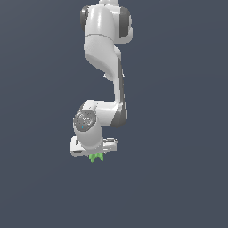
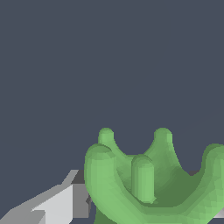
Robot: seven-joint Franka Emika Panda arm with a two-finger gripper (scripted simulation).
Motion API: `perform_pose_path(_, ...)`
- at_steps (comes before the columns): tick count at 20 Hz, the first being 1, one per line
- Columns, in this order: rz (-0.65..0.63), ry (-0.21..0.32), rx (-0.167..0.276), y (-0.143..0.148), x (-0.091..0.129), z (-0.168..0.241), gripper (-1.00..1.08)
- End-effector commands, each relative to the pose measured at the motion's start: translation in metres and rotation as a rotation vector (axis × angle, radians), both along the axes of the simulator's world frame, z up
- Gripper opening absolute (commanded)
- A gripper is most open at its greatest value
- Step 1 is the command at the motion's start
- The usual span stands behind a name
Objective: Pick up the object and move it to a goal position.
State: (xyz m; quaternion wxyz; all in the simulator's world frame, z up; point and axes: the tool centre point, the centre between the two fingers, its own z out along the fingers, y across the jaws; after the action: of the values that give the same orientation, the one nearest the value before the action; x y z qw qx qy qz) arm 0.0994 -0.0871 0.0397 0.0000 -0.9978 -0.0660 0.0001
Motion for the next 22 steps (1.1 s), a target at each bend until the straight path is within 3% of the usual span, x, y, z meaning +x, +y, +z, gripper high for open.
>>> perform_pose_path(1, 0.000, 0.000, 0.000, 0.000, 0.000, 0.000, -1.00)
perform_pose_path(13, 0.000, 0.000, 0.000, 0.001, -0.001, 0.001, -1.00)
perform_pose_path(22, 0.000, 0.000, 0.000, 0.010, -0.018, 0.012, -1.00)
